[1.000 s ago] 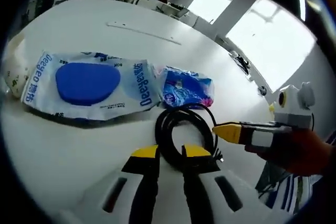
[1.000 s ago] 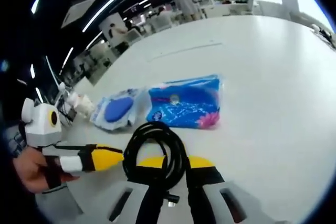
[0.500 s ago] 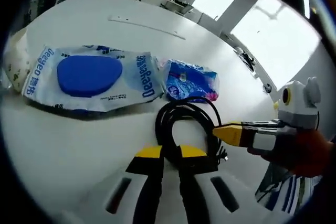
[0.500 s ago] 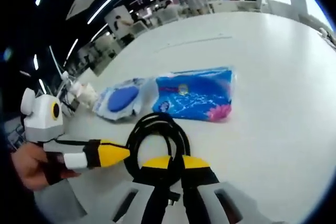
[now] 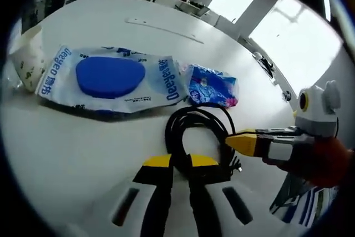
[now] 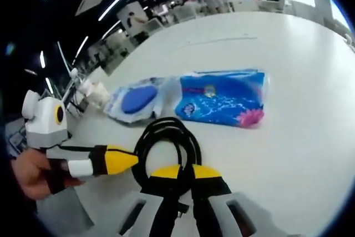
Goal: Arrange the tabletop items into an orderly group along one side of the table until the central work area is clear of visible clutter.
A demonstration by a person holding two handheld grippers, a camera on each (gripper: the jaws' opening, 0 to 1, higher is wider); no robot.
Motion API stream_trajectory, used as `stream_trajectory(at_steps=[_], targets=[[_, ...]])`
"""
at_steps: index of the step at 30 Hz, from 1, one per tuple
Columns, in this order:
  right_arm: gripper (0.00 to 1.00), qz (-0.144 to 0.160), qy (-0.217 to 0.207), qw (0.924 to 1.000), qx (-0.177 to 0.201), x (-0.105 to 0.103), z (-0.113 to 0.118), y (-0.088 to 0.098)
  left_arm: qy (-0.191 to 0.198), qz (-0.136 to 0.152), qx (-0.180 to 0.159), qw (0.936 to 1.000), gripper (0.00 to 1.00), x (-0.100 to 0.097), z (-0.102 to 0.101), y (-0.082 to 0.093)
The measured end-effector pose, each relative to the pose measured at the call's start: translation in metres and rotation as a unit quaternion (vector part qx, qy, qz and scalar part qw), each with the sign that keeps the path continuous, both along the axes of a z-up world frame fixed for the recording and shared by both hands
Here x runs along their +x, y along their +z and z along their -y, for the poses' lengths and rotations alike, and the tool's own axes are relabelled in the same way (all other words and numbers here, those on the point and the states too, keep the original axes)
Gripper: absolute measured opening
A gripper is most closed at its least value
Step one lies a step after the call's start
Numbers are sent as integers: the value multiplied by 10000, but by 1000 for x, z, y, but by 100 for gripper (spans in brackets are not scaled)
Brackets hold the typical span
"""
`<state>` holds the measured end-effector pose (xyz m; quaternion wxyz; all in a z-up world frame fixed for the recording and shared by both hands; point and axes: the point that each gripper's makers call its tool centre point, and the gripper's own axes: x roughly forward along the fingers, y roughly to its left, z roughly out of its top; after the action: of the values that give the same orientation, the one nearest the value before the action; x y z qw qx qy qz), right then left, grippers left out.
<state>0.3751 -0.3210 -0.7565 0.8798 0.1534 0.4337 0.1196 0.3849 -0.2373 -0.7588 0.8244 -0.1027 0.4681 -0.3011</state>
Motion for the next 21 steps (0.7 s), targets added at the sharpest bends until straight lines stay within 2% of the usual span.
stream_trajectory(at_steps=[7,11,21], targets=[[3,-23,196,9998,-25,-3,-6,0,100,-33,0,9999,6,2,-6,0],[3,-48,114,9999,90,-4,-10,-1,319,-120,-107,9994,6,3,-11,1],[5,-40,198,9998,44,-2,-8,4,295,19,-182,9994,8,7,-13,9]])
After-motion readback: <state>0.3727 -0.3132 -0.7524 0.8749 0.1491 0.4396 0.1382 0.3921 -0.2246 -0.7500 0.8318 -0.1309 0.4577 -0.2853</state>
